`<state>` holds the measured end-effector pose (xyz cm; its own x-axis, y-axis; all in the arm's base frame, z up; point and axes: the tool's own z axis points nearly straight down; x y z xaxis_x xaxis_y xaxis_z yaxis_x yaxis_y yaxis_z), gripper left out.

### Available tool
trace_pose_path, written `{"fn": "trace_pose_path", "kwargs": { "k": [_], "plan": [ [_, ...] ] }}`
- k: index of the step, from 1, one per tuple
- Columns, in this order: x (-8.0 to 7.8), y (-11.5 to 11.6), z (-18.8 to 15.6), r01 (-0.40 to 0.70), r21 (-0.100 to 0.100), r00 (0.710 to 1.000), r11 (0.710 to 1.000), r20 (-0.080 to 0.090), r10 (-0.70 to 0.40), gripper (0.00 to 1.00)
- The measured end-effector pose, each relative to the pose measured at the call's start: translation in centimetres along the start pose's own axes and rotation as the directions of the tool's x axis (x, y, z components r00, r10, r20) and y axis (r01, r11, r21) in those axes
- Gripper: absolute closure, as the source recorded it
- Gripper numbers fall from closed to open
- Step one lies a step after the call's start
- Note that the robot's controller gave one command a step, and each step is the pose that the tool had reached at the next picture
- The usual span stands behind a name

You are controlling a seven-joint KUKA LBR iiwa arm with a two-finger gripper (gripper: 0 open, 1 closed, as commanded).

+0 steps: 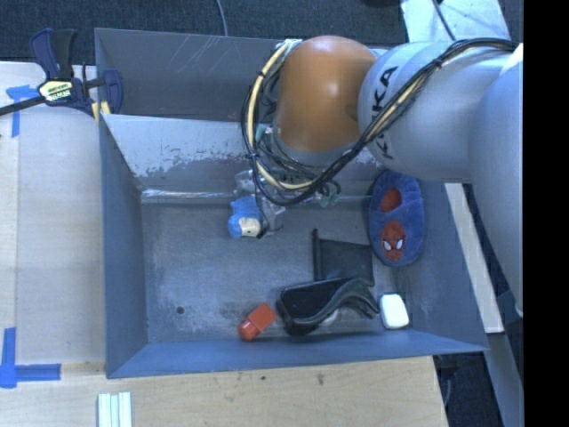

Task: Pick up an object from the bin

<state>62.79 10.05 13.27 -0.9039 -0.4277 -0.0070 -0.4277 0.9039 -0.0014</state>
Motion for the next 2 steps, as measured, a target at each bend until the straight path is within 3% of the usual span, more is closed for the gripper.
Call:
{"fn": "trace_pose_path", "kwargs": {
  "k": [2],
  "plan": [
    [-0.3, -0.2, -5.0, -0.008, 0.0, 1.0, 1.0, 0.0, 0.008, 1.0]
  ]
}}
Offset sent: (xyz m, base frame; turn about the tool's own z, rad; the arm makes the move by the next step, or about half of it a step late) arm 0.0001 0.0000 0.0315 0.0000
